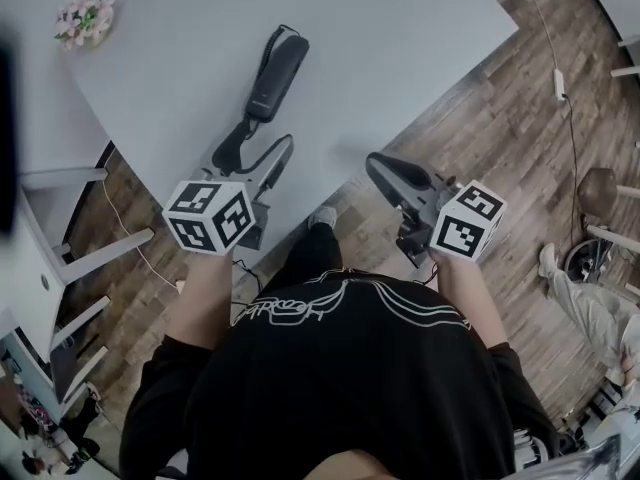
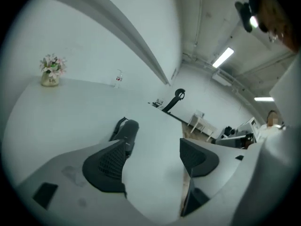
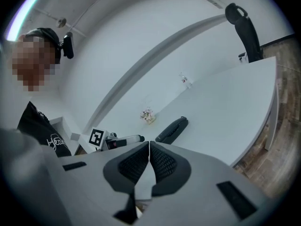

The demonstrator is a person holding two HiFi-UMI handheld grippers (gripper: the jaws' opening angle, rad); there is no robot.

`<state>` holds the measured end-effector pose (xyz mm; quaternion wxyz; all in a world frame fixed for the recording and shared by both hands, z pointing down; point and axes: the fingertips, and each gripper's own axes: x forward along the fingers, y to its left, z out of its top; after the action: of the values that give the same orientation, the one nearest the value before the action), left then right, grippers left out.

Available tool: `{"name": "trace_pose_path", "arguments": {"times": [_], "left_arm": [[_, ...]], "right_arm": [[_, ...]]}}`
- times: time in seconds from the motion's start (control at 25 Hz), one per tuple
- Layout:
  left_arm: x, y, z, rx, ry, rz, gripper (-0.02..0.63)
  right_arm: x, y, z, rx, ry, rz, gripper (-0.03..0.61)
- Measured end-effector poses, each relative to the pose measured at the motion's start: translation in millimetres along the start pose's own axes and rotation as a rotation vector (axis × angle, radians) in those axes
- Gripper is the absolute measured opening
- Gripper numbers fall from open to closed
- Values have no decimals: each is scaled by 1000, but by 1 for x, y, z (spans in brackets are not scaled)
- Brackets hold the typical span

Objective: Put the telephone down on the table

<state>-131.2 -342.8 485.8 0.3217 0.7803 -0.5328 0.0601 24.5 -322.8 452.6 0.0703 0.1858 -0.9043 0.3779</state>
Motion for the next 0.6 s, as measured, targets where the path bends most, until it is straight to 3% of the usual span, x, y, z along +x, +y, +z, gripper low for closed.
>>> {"name": "trace_pose_path", "arguments": {"times": [0.12,0.32,0.44,0.6], "left_arm": [[-31,-38,0,-47,-45,-97,335],[-87,-119,-9,-50,-136,-242,126],[-117,-173,-17,-2,-185,-339,24],[-153,-232,-32,22,-207,-414,6]], "right_arm": [[-12,26,-4,-31,-22,39,38],[-50,79,-20,-77,-72,90,38],[-81,114,-25,-55,-123,142,38],[-124,157,-38,-108,-138,174,38]]}}
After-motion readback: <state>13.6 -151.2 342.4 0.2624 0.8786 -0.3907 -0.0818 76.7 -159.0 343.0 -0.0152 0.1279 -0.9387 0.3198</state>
